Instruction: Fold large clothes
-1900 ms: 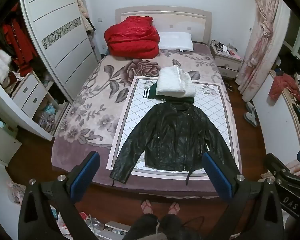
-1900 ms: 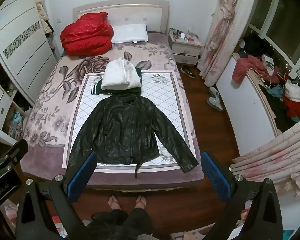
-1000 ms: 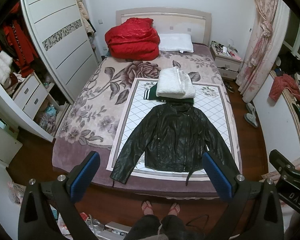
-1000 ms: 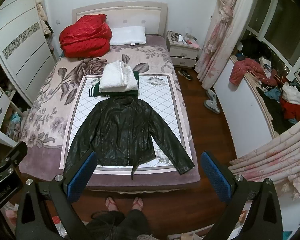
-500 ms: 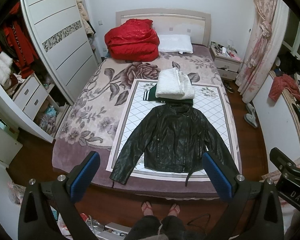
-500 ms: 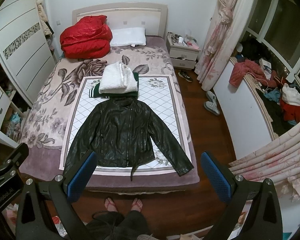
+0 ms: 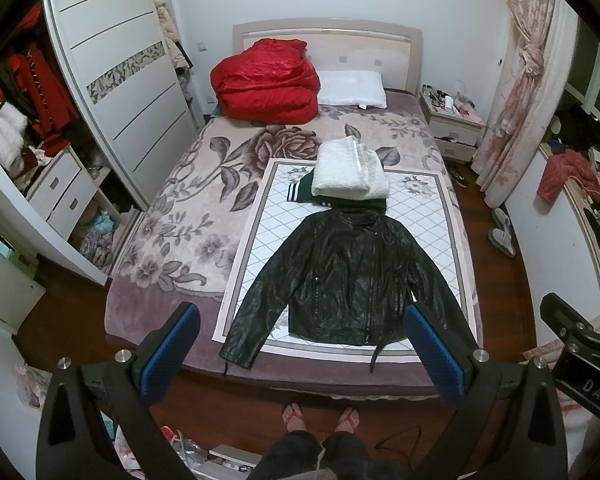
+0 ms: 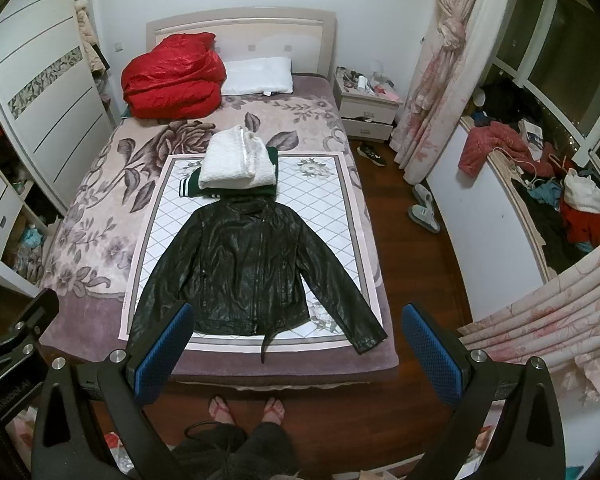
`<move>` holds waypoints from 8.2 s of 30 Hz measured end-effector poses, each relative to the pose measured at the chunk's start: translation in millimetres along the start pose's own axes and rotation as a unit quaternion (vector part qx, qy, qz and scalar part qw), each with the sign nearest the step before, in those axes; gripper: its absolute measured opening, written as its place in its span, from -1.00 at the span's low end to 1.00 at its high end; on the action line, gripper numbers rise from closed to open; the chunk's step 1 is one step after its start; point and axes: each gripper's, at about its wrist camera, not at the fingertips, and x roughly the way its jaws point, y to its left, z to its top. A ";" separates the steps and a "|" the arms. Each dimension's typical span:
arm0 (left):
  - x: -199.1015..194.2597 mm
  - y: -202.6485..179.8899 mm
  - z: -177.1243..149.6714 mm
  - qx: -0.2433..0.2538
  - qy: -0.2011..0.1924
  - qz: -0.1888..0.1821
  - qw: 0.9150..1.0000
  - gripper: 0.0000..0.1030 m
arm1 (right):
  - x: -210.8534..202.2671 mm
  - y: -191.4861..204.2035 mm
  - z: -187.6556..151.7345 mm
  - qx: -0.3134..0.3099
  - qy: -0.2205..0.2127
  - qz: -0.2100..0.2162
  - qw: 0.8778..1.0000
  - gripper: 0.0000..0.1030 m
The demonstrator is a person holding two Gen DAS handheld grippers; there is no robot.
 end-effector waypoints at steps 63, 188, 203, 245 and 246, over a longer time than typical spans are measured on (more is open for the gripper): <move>325.1 -73.5 7.8 0.102 0.066 0.063 0.991 1.00 | 458.3 -124.3 -155.3 0.409 0.199 0.065 0.888 0.38; 508.4 220.8 -242.9 -0.563 0.059 0.225 0.793 -0.83 | 753.1 316.5 -76.7 -0.210 0.234 0.057 0.948 0.37; 472.6 128.0 -2.4 -0.239 -0.071 0.185 0.951 -0.90 | 749.2 305.5 23.6 -0.155 0.161 0.059 0.973 0.80; 648.6 -29.8 -4.4 -0.110 0.144 0.110 0.977 0.63 | 836.0 39.0 58.0 0.161 0.232 0.183 0.942 -0.17; 665.1 -16.9 -8.7 -0.118 0.157 0.123 0.973 0.63 | 853.3 47.1 58.6 0.144 0.244 0.166 0.945 -0.17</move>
